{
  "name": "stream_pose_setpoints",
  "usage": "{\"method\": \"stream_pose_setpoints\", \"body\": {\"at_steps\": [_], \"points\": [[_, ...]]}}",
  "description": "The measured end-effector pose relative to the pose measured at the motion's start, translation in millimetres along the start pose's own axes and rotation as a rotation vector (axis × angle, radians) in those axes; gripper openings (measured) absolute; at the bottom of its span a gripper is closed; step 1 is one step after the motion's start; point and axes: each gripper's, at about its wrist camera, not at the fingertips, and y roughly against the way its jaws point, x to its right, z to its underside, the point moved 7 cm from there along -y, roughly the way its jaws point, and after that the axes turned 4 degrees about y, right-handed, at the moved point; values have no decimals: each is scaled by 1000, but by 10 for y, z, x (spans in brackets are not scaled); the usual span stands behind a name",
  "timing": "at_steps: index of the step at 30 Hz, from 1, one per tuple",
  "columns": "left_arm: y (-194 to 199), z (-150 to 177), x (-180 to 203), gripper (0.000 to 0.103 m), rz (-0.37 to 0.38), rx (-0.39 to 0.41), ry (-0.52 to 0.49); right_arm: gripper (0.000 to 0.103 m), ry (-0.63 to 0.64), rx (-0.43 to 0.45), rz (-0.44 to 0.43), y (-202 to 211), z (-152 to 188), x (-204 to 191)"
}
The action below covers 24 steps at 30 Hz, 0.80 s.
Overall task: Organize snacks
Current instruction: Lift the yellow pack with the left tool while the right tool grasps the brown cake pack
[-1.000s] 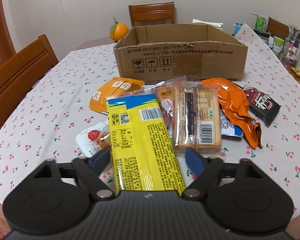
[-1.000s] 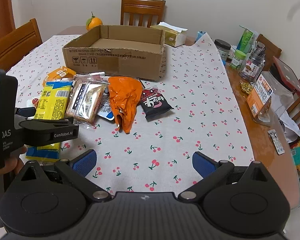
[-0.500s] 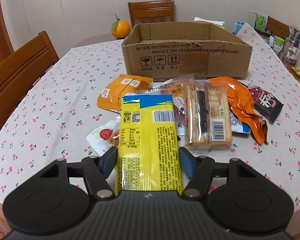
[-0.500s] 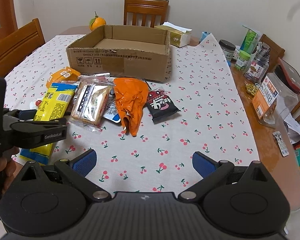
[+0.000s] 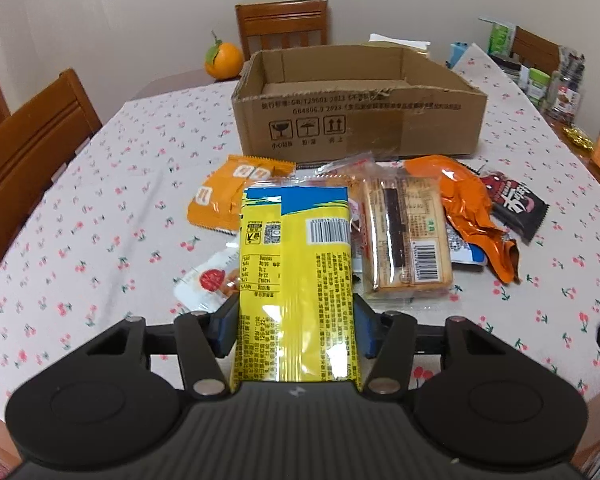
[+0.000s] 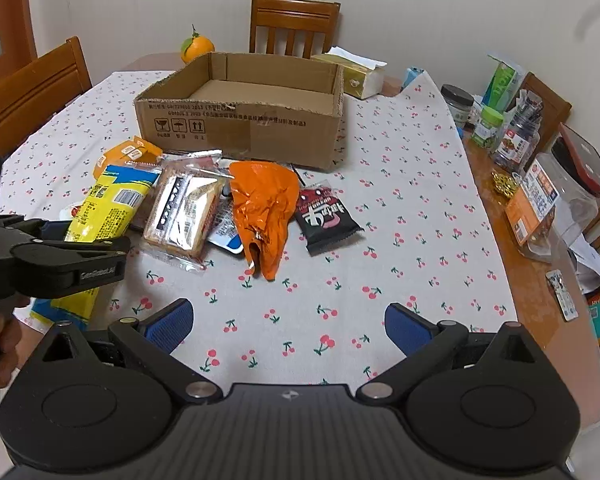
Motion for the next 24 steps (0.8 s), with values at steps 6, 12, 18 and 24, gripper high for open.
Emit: {"method": "stream_pose_setpoints", "body": {"at_steps": [6, 12, 18, 24], "points": [[148, -74, -133, 55, 22, -20, -22, 103, 1, 14, -25, -38, -104, -51], [205, -188, -323, 55, 38, -24, -70, 103, -4, 25, -58, -144, -249, -182], [172, -331, -566, 55, 63, -14, -107, 102, -11, 37, -100, -350, -439, -439], [92, -429, -780, 55, 100, -26, -121, 92, -18, 3, -106, -669, -581, -736]]}}
